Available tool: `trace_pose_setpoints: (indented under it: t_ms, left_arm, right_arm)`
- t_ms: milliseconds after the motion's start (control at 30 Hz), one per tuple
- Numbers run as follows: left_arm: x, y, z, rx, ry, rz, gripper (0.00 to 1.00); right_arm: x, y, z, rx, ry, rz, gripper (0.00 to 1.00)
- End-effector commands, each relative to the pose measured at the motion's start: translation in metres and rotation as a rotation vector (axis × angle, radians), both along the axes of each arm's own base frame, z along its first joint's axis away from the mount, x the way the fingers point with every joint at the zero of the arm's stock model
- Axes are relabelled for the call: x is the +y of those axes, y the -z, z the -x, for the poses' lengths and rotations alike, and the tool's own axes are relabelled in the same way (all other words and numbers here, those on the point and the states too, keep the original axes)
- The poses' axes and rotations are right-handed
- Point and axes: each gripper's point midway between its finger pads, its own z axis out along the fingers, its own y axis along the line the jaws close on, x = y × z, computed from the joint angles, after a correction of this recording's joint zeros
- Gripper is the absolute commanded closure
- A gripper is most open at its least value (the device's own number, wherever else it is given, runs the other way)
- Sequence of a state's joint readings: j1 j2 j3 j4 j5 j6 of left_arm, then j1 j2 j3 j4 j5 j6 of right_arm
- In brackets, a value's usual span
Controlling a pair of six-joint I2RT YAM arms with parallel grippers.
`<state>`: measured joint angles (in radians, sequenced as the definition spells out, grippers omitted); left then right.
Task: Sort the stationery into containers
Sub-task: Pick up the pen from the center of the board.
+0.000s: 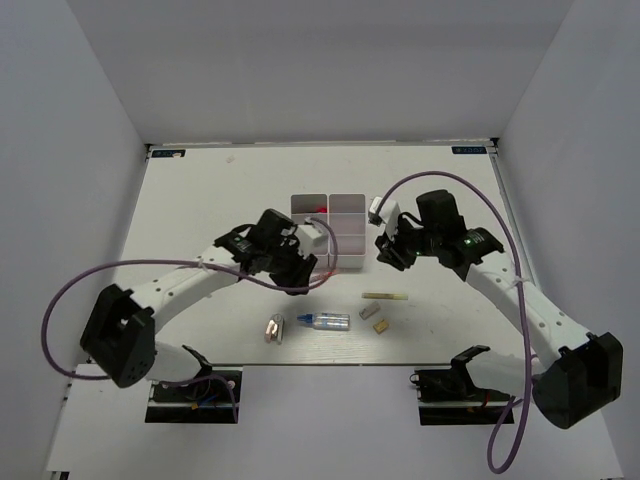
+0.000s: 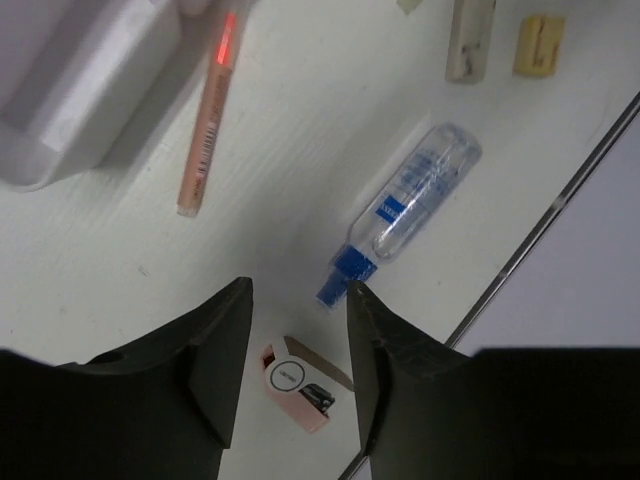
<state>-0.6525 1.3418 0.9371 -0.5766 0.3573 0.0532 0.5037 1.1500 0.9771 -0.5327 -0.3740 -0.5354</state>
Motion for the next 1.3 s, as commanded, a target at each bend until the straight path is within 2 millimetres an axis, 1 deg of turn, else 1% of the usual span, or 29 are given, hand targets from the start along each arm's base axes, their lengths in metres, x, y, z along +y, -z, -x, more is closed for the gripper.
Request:
trace_pose_setpoints:
  t_ms: [0, 67, 100, 167, 233, 267, 300, 367, 400, 467, 500, 600, 667, 933, 1267]
  left_arm:
    - [-0.004, 0.011, -0.006, -0.089, 0.150, -0.157, 0.49]
    - [-0.005, 0.012, -0.006, -0.090, 0.179, -0.204, 0.52]
    - [-0.005, 0.021, -0.008, -0.082, 0.180, -0.237, 0.54]
    - [-0.009, 0.023, -0.014, -0.109, 0.176, -0.247, 0.54]
    - [-0.012, 0.025, -0.019, -0.135, 0.161, -0.239, 0.54]
    - [-0.011, 0.029, -0.021, -0.147, 0.154, -0.238, 0.54]
    - [-0.014, 0.028, -0.026, -0.167, 0.141, -0.227, 0.54]
    - [-0.010, 0.037, -0.028, -0.176, 0.125, -0.248, 0.53]
    - [-0.014, 0.037, -0.034, -0.205, 0.114, -0.227, 0.51]
    - [-0.013, 0.042, -0.035, -0.210, 0.101, -0.228, 0.51]
    - [-0.017, 0.040, -0.039, -0.229, 0.098, -0.209, 0.51]
    - [-0.020, 0.047, -0.039, -0.212, 0.106, -0.209, 0.51]
    - [-0.021, 0.053, -0.040, -0.206, 0.109, -0.218, 0.50]
    - [-0.025, 0.061, -0.046, -0.219, 0.109, -0.215, 0.49]
    - [-0.022, 0.072, -0.048, -0.207, 0.111, -0.230, 0.48]
  right_arm:
    - [-0.003, -0.011, 0.001, -0.022, -0.001, -0.044, 0.57]
    - [-0.003, -0.013, 0.003, -0.020, -0.009, -0.059, 0.55]
    - [-0.006, -0.013, 0.001, -0.018, 0.003, -0.062, 0.55]
    - [-0.007, -0.008, 0.001, -0.008, 0.005, -0.067, 0.57]
    - [-0.011, -0.007, -0.001, -0.012, 0.017, -0.072, 0.57]
    - [-0.013, -0.004, -0.001, -0.006, 0.023, -0.072, 0.57]
    - [-0.013, -0.005, -0.001, -0.005, 0.020, -0.079, 0.57]
    - [-0.014, -0.006, -0.002, -0.007, 0.026, -0.085, 0.57]
    - [-0.014, -0.006, -0.002, -0.004, 0.027, -0.092, 0.57]
    - [-0.017, -0.006, -0.003, -0.005, 0.036, -0.092, 0.57]
    - [-0.017, -0.006, -0.004, -0.005, 0.036, -0.093, 0.57]
    - [-0.020, -0.004, -0.006, 0.002, 0.048, -0.097, 0.57]
    - [-0.019, -0.003, -0.005, 0.006, 0.043, -0.100, 0.57]
    - [-0.020, -0.002, -0.004, 0.015, 0.041, -0.106, 0.57]
    - [-0.021, 0.000, -0.004, 0.022, 0.041, -0.108, 0.57]
